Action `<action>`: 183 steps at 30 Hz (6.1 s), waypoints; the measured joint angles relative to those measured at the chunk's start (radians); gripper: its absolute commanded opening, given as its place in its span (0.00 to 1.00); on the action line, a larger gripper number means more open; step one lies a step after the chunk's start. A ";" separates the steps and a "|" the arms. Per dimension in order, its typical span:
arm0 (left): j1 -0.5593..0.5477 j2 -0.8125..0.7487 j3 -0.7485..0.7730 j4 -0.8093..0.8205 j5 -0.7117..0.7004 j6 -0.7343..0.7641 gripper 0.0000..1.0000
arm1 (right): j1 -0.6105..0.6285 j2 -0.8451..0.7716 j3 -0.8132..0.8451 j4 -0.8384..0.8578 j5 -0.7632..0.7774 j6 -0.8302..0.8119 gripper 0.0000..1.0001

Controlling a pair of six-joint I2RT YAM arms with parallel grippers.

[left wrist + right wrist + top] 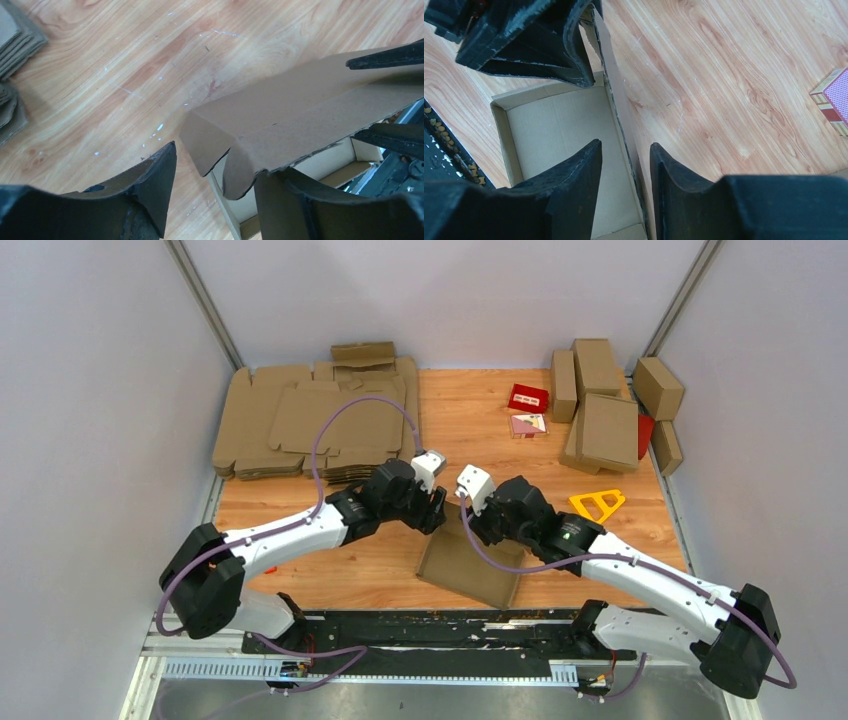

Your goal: Fold the paper box

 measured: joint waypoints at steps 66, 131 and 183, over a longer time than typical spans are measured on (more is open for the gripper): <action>-0.321 -0.270 -0.377 0.334 -0.414 -0.162 0.02 | -0.006 -0.485 -0.053 -0.300 0.065 0.506 0.88; -0.037 -0.082 -0.195 0.259 -0.454 0.054 0.00 | -0.427 0.127 -0.520 1.089 -0.158 0.394 0.18; -0.117 -0.171 -0.372 0.438 -0.477 -0.011 0.00 | -0.294 -0.621 -0.435 0.283 -0.130 0.573 1.00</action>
